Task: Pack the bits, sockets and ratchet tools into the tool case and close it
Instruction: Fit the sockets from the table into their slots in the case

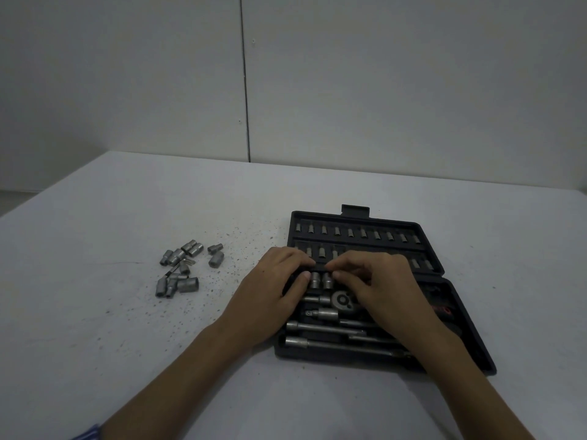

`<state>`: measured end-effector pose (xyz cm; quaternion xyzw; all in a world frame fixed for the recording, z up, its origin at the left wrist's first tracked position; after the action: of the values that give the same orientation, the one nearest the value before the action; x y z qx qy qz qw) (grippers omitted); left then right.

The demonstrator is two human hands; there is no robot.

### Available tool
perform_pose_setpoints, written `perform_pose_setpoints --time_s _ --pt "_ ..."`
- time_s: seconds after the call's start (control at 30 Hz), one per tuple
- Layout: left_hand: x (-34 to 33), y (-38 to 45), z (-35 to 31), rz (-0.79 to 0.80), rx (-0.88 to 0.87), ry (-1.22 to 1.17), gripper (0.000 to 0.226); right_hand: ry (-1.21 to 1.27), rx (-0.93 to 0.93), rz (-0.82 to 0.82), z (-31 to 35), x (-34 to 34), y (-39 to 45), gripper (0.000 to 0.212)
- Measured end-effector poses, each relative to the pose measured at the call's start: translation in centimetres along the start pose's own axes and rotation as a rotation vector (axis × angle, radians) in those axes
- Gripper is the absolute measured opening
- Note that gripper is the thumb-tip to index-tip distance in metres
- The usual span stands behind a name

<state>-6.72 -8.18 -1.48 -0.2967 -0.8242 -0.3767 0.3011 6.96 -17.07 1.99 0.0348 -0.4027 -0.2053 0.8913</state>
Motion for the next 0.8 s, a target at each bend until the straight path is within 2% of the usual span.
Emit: perform_pose_setpoints --time_s 0.3,0.8 --pt "0.15 -0.1 -0.11 0.001 0.008 -0.002 0.043 -0.068 -0.006 0.024 0.08 -0.02 -0.22 0.017" --pt "0.04 -0.03 0.07 0.003 0.004 -0.005 0.042 -0.088 -0.135 -0.013 -0.5 0.18 -0.24 0.004"
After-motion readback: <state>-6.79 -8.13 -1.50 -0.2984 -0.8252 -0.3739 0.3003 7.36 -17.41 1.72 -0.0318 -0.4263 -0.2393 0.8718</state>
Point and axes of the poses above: each hand's wrist, its own y-axis towards the middle knuckle, its own x-axis out of the back of the hand, z = x × y, the point moved 4 cm from there along y, towards the middle knuckle, and after that the axes turned 1 degree about -x, right-handed, at the moved point
